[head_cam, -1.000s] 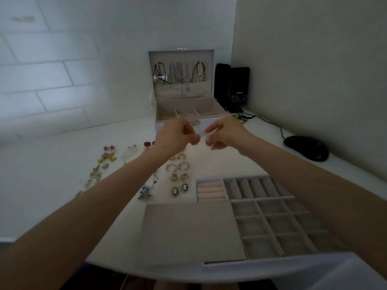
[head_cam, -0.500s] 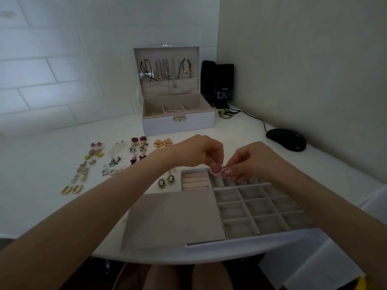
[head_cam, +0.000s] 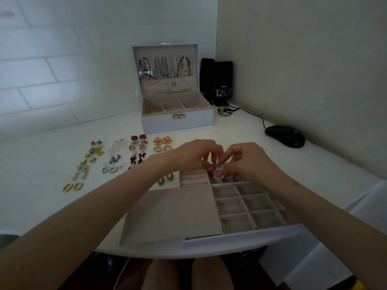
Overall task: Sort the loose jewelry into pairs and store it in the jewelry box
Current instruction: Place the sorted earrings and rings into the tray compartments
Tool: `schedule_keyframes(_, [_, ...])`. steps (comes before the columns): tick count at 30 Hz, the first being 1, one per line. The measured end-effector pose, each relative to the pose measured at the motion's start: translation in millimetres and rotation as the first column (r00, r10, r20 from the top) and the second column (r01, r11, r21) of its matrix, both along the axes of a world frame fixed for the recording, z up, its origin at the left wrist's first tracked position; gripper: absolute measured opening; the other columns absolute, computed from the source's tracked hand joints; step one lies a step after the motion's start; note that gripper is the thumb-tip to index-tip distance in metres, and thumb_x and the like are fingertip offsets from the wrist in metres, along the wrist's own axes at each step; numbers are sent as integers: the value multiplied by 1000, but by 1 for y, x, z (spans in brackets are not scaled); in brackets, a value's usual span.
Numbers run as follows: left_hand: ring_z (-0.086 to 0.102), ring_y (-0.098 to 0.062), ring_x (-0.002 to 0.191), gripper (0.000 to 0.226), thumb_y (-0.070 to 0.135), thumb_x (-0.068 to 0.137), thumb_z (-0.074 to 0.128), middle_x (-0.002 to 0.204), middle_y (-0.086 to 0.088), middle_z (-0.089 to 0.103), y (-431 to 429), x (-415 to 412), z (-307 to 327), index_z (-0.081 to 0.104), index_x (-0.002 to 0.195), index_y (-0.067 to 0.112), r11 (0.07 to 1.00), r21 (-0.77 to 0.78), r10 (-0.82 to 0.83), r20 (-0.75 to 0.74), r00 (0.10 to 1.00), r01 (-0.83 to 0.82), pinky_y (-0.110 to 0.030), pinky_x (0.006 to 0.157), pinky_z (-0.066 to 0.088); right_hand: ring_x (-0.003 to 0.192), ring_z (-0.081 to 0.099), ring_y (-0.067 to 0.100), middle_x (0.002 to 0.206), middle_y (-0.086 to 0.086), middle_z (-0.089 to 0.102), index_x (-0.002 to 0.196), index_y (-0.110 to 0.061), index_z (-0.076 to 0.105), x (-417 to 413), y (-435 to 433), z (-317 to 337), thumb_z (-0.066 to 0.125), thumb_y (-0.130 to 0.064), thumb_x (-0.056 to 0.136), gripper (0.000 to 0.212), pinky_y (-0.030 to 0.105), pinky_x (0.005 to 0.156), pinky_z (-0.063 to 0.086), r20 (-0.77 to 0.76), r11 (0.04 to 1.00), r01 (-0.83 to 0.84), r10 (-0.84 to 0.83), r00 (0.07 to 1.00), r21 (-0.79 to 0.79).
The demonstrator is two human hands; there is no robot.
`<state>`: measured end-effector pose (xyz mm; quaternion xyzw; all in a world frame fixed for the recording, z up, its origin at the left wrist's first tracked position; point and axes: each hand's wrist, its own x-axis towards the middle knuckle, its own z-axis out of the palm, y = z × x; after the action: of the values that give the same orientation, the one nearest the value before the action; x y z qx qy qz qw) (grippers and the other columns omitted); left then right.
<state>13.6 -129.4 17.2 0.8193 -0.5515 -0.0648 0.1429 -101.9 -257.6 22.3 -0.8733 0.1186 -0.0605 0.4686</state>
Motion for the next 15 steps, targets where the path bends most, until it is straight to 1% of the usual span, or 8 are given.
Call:
schedule_keyframes(2, [49,-10,82,15,16,83,66,91,7,49,0,0,-3,61,97,12,1000,5,-13,31,999,12,-30,77,44,53,65,14,64,4,67,76,-14,68,1,4,-4,80,-8,69,15,17,54,50,14,1000,-3,4,1000,-31])
schedule_keyframes(5, [49,-11,82,15,15,82,66,93,7,47,-1,3,-6,61,96,13,1000,-20,6,70,998,-5,-32,76,45,58,64,12,67,-3,65,70,-22,64,2,7,-6,78,-12,73,17,24,66,54,10,994,-18,19,1000,-110])
schedule_keyframes(7, [50,-13,82,16,13,81,66,93,7,48,-1,4,-6,60,96,14,999,-51,13,44,999,-11,-30,74,44,63,63,9,67,-9,64,64,-26,63,3,7,-6,78,-15,73,21,29,74,55,3,987,-38,39,999,-159])
schedule_keyframes(8, [51,-14,81,16,12,81,65,93,7,49,-1,4,-7,60,96,15,998,-59,8,23,1000,-7,-28,73,43,64,62,6,66,-11,63,62,-27,62,3,8,-7,78,-15,73,22,28,75,54,-1,983,-49,50,999,-174])
schedule_keyframes(10, [51,-14,81,14,11,83,65,94,6,49,1,3,-8,60,96,14,998,-62,-4,-5,1000,4,-23,71,41,64,59,-2,66,-14,61,62,-24,63,2,8,-7,78,-16,73,20,20,71,50,-14,977,-75,73,997,-197])
schedule_keyframes(12, [51,-14,81,12,14,83,65,94,6,48,3,2,-8,61,94,13,997,-72,0,0,1000,0,-27,73,43,61,56,-6,66,-15,60,64,-22,64,2,8,-6,79,-16,72,17,10,63,43,-28,974,-91,87,996,-209])
schedule_keyframes(15, [48,-11,83,11,17,84,64,98,3,49,3,0,-6,61,94,13,999,-52,6,88,996,-2,-32,75,44,63,54,-4,66,-15,59,64,-22,64,2,7,-5,79,-16,71,18,9,59,38,-54,963,-113,103,993,-243])
